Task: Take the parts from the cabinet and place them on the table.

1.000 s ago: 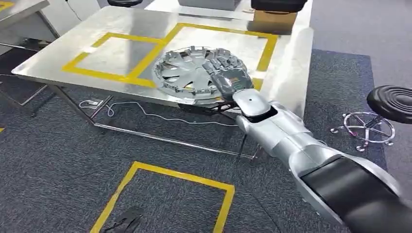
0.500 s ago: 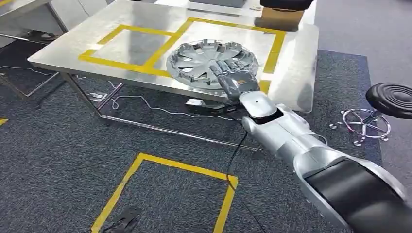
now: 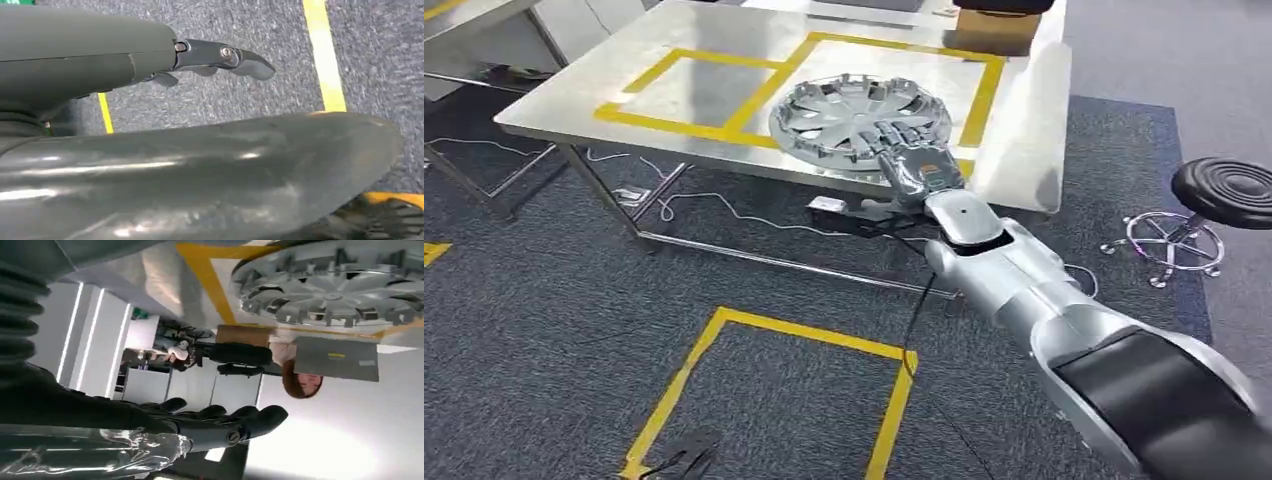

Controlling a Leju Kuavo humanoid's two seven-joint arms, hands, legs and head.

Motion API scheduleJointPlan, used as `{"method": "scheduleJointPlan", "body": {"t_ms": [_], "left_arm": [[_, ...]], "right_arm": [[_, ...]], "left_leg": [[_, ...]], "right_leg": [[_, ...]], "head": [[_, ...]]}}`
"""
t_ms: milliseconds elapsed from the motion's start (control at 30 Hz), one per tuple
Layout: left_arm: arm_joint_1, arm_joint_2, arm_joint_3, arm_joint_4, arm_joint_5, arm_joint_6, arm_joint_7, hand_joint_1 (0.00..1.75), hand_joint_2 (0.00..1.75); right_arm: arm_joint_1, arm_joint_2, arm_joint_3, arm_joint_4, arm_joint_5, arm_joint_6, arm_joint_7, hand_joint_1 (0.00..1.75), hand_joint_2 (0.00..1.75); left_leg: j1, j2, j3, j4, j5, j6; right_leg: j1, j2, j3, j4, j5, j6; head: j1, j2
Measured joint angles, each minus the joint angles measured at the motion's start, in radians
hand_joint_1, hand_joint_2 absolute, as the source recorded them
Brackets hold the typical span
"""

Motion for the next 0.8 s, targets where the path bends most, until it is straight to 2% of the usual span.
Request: {"method": "scheduleJointPlan", "body": {"t_ms": [33,67,100,133,167,200,233,267,333,367,467,500,567,600,700,800], "left_arm": [[0.000,0.003,0.000,0.000,0.000,0.004,-0.001,0.00,0.00],[0.001,0.000,0.000,0.000,0.000,0.006,-0.003,0.00,0.00],[0.004,0.000,0.000,0.000,0.000,0.006,-0.003,0.00,0.00],[0.007,0.001,0.000,0.000,0.001,0.007,-0.004,0.00,0.00],[0.011,0.000,0.000,0.000,0.002,0.008,-0.004,0.00,0.00],[0.014,0.003,0.001,0.000,0.005,0.010,-0.005,0.00,0.00],[0.017,0.004,0.002,0.000,0.010,0.014,-0.007,0.00,0.00],[0.020,0.004,0.004,0.000,0.015,0.017,-0.011,0.00,0.00],[0.030,0.004,0.016,0.000,0.024,0.026,-0.023,0.00,0.00],[0.036,0.005,0.021,0.000,0.026,0.027,-0.026,0.00,0.00],[0.052,0.011,0.023,0.000,0.030,0.032,-0.029,0.00,0.00],[0.052,0.013,0.025,0.000,0.030,0.032,-0.029,0.00,0.00],[0.048,0.016,0.027,0.000,0.030,0.032,-0.029,0.00,0.00],[0.046,0.017,0.027,0.000,0.030,0.032,-0.029,0.00,0.00],[0.046,0.019,0.028,0.000,0.030,0.032,-0.029,0.00,0.00],[0.046,0.019,0.031,0.000,0.030,0.032,-0.029,0.00,0.00]], "right_arm": [[0.002,-0.007,-0.011,0.000,-0.015,-0.011,-0.007,0.00,0.00],[0.011,-0.008,-0.022,-0.002,-0.029,-0.024,-0.015,0.00,0.00],[0.024,-0.013,-0.035,-0.003,-0.041,-0.037,-0.022,0.00,0.00],[0.038,-0.018,-0.045,-0.003,-0.053,-0.043,-0.027,0.00,0.00],[0.055,-0.023,-0.058,-0.003,-0.075,-0.051,-0.040,0.00,0.00],[0.071,-0.027,-0.073,-0.003,-0.102,-0.062,-0.055,0.00,0.00],[0.088,-0.031,-0.094,-0.003,-0.146,-0.075,-0.076,0.00,0.00],[0.111,-0.032,-0.125,-0.007,-0.213,-0.094,-0.108,0.00,0.00],[0.170,-0.048,-0.206,-0.011,-0.333,-0.138,-0.186,0.00,0.00],[0.202,-0.056,-0.242,-0.012,-0.362,-0.151,-0.214,0.00,0.00],[0.261,-0.074,-0.309,-0.011,-0.380,-0.158,-0.237,0.00,0.00],[0.265,-0.077,-0.320,-0.011,-0.380,-0.158,-0.236,0.00,0.00],[0.273,-0.079,-0.338,-0.011,-0.378,-0.158,-0.235,0.00,0.00],[0.277,-0.080,-0.344,-0.011,-0.378,-0.158,-0.234,0.00,0.00],[0.282,-0.085,-0.359,-0.011,-0.378,-0.158,-0.234,0.00,0.00],[0.283,-0.087,-0.361,-0.011,-0.378,-0.158,-0.234,0.00,0.00]], "left_leg": [[-0.006,-0.017,-0.010,0.003,0.003,0.025],[-0.003,-0.015,-0.019,0.001,-0.012,0.047],[-0.007,-0.016,-0.022,0.008,-0.014,0.063],[-0.010,-0.017,-0.022,0.007,-0.011,0.068],[-0.003,-0.015,-0.022,0.007,-0.011,0.068],[-0.001,-0.017,-0.024,0.006,-0.008,0.070],[0.000,-0.017,-0.025,0.006,-0.007,0.073],[0.001,-0.018,-0.027,0.006,-0.004,0.077],[0.000,-0.022,-0.032,0.006,0.001,0.084],[-0.002,-0.024,-0.032,0.006,0.002,0.086],[-0.014,-0.022,-0.043,0.007,0.005,0.093],[-0.019,-0.017,-0.048,0.007,0.007,0.096],[-0.025,-0.009,-0.049,0.007,0.008,0.096],[-0.025,-0.009,-0.049,0.007,0.008,0.096],[-0.024,-0.009,-0.050,0.005,0.013,0.093],[-0.024,-0.008,-0.050,0.002,0.018,0.087]], "right_leg": [[0.000,0.000,-0.017,0.016,-0.003,0.007],[0.001,0.002,-0.014,0.028,-0.002,0.012],[0.000,0.003,-0.016,0.030,0.000,0.011],[-0.001,0.002,-0.012,0.022,0.006,0.011],[-0.007,0.002,-0.012,0.012,0.002,0.016],[-0.006,0.001,-0.008,0.010,-0.004,0.025],[-0.006,0.001,-0.005,0.010,-0.006,0.029],[-0.007,0.002,-0.001,0.010,-0.001,0.030],[-0.004,0.001,0.000,0.005,0.026,0.024],[-0.005,0.001,0.001,0.003,0.028,0.019],[-0.010,-0.003,0.005,-0.001,0.025,0.017],[-0.012,-0.003,-0.002,-0.008,0.024,0.021],[-0.019,0.000,-0.006,-0.010,0.025,0.057],[-0.019,0.000,-0.008,-0.009,0.024,0.059],[-0.018,0.001,-0.014,-0.002,0.024,0.058],[-0.018,0.001,-0.021,0.004,0.025,0.052]], "head": [[-0.006,0.000],[-0.003,0.000],[-0.006,0.000],[0.000,0.000],[-0.001,0.000],[0.000,0.000],[0.006,0.000],[0.008,0.000],[0.008,0.000],[0.008,0.000],[0.013,0.000],[0.012,0.000],[0.011,0.000],[0.011,0.000],[0.011,0.000],[0.011,0.000]]}}
